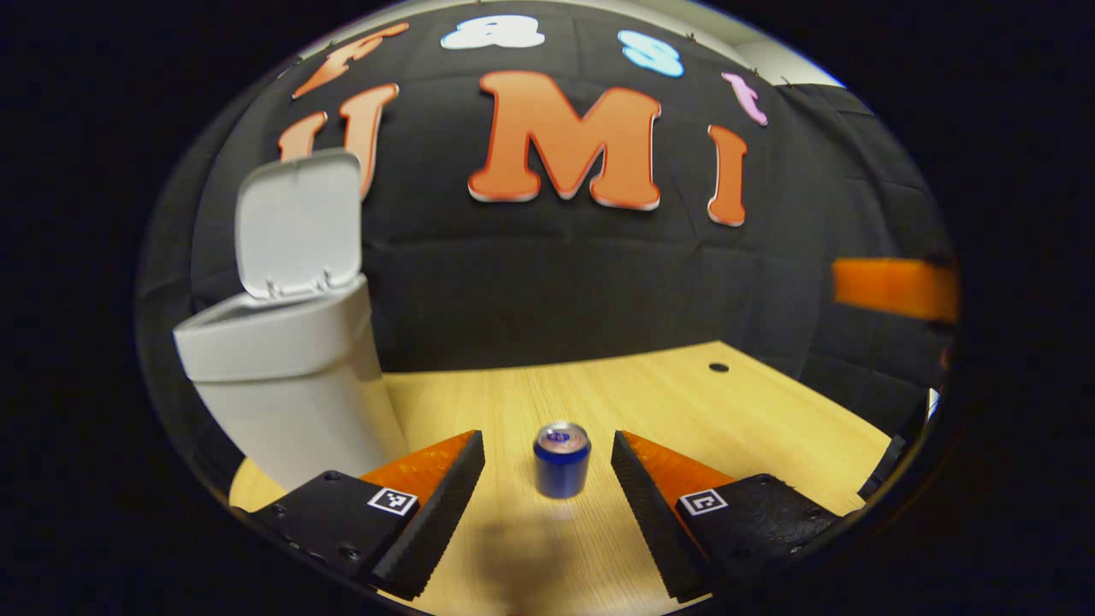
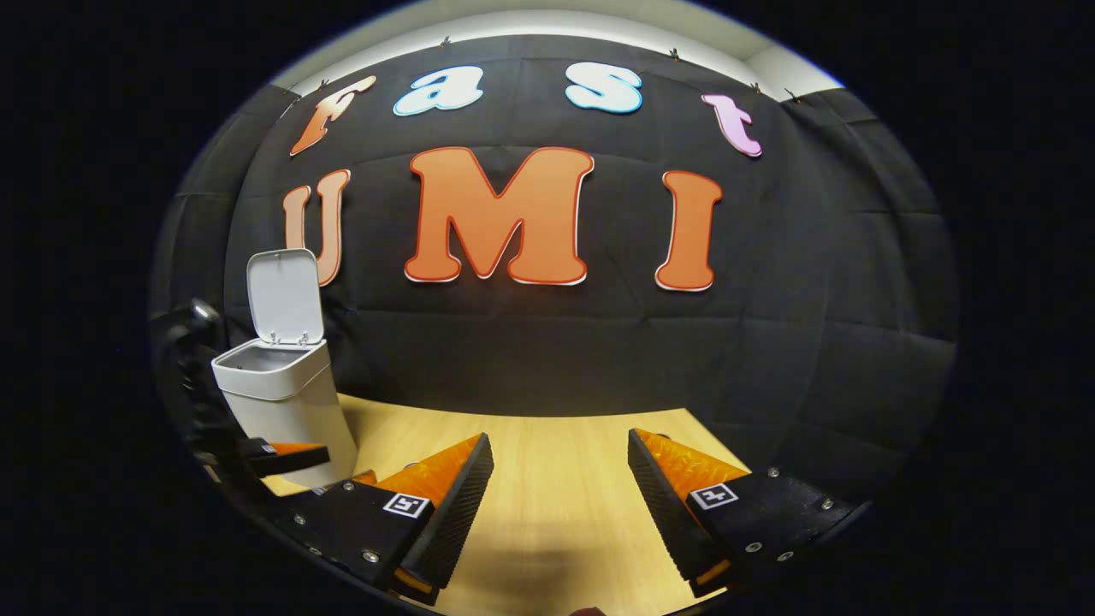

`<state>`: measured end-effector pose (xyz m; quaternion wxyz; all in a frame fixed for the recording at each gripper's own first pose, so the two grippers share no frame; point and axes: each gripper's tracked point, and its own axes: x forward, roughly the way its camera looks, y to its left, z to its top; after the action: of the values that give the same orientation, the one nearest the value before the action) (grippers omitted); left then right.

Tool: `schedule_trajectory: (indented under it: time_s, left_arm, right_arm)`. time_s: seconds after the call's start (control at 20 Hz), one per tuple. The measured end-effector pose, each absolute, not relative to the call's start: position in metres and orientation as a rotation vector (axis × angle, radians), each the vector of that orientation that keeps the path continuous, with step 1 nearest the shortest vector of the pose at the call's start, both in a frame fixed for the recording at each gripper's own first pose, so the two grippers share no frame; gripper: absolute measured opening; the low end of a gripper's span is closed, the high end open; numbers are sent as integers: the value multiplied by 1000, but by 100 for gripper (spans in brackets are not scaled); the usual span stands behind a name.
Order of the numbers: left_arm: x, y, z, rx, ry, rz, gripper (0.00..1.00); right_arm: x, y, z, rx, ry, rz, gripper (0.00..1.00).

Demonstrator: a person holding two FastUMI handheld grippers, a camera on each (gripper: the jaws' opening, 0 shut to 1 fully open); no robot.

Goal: Press the lid of the desktop garbage bin to open it, pick up the crumpled paper on the desktop and throw it into the bin, then pick up the pop can on the desktop and drop it into the bin, and finally close the garbage bin lid.

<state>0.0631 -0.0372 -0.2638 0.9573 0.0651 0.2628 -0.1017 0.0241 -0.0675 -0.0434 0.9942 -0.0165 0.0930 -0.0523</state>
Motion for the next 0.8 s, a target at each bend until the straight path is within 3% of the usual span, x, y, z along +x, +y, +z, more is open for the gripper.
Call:
schedule_trajectory:
  time_s: [0.45, 0.65, 0.8]
  left_arm:
    - [146, -65, -419, 243, 762, -215, 96]
    - [153, -65, -426, 269, 782, -215, 97]
    - [149, -59, -409, 251, 757, -202, 85]
  right_arm:
    - [4, -129, -41, -65, 207, -285, 94]
    - [4, -124, -43, -77, 214, -283, 94]
    - [9, -113, -46, -80, 219, -252, 94]
